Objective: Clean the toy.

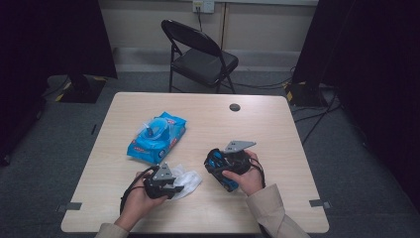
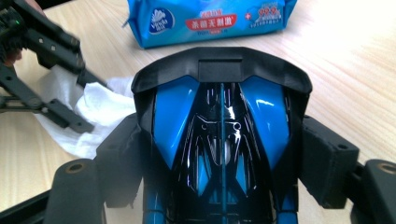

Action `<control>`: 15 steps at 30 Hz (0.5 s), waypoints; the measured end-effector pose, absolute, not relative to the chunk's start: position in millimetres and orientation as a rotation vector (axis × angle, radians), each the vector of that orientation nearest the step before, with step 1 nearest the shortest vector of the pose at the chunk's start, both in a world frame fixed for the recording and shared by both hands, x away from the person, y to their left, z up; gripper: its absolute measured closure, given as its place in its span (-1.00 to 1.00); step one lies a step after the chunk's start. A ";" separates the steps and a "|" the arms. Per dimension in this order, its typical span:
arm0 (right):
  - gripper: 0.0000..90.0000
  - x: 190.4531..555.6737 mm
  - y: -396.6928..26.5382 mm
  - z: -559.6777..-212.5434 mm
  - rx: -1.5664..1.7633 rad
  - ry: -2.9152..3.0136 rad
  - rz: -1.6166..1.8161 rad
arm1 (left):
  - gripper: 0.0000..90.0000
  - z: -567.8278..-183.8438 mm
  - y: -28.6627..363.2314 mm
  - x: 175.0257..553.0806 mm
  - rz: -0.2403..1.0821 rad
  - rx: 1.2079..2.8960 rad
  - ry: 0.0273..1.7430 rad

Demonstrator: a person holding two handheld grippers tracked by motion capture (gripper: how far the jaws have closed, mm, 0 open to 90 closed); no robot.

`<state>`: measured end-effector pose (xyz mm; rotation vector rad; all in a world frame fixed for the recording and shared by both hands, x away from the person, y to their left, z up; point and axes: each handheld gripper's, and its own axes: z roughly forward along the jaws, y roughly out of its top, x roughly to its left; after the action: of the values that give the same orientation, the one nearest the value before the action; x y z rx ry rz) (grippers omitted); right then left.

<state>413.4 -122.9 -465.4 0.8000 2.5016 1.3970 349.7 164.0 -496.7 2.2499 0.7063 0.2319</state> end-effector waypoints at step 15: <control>-0.43 407.0 -130.3 -451.7 0.800 2.467 1.520 | 0.88 -441.3 187.6 367.3 0.103 1.855 0.842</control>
<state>407.0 -130.3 -451.7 0.7996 2.4671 1.5204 367.3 187.6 -441.3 1.8546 0.8423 0.1033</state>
